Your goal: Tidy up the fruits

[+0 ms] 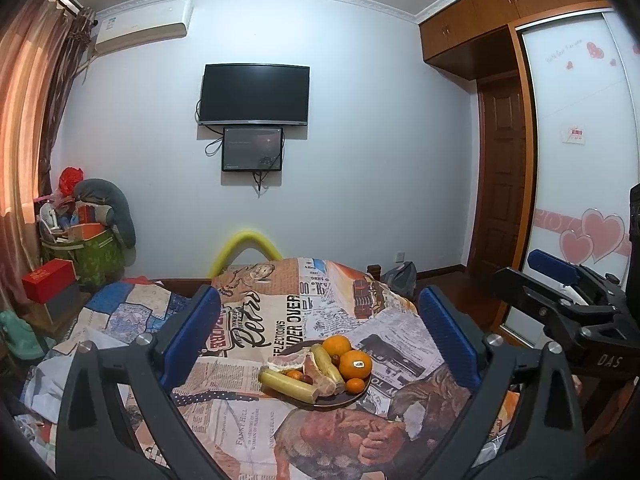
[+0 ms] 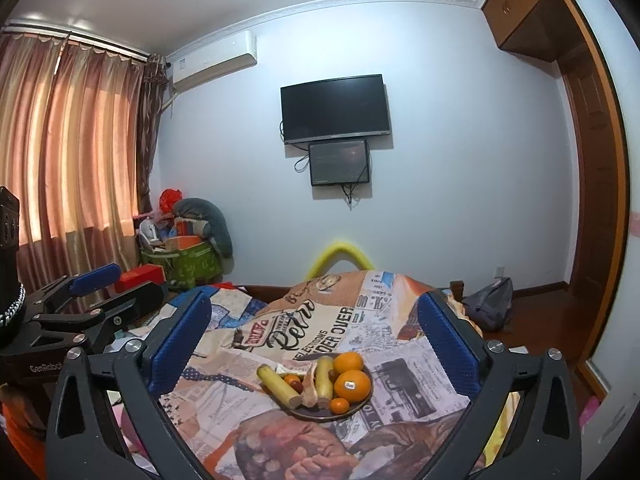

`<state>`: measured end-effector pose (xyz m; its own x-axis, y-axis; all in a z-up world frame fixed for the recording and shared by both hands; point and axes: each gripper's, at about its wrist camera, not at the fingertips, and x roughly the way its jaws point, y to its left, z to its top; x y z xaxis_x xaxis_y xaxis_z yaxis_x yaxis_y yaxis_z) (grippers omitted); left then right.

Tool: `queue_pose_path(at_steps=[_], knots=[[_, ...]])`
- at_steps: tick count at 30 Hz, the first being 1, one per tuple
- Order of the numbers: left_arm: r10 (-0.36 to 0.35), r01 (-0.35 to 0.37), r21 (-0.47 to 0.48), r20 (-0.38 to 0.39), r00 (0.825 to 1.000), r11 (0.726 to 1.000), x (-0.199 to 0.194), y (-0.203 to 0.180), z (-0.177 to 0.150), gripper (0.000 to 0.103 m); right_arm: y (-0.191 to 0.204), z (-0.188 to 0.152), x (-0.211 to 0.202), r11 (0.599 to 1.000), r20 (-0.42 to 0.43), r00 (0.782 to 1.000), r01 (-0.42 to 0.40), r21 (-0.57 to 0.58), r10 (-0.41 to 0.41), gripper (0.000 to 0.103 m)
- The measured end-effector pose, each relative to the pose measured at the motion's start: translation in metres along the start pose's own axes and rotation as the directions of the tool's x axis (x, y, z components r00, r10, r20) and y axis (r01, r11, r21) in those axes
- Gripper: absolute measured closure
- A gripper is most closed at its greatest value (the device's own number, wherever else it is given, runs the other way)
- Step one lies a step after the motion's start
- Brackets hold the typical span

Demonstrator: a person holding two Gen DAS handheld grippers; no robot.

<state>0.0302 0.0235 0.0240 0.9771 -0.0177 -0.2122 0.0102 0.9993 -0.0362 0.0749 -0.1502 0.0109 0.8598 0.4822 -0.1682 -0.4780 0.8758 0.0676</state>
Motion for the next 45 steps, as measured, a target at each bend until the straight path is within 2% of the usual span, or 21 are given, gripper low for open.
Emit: queue_pose_path(at_steps=[45], knots=[[-0.009,0.009,-0.007,-0.011,1.0,1.0,0.003,0.0,-0.002,0.0,-0.007,0.003,-0.015,1.0,0.002,1.0,0.019,0.004,-0.019,0.0]])
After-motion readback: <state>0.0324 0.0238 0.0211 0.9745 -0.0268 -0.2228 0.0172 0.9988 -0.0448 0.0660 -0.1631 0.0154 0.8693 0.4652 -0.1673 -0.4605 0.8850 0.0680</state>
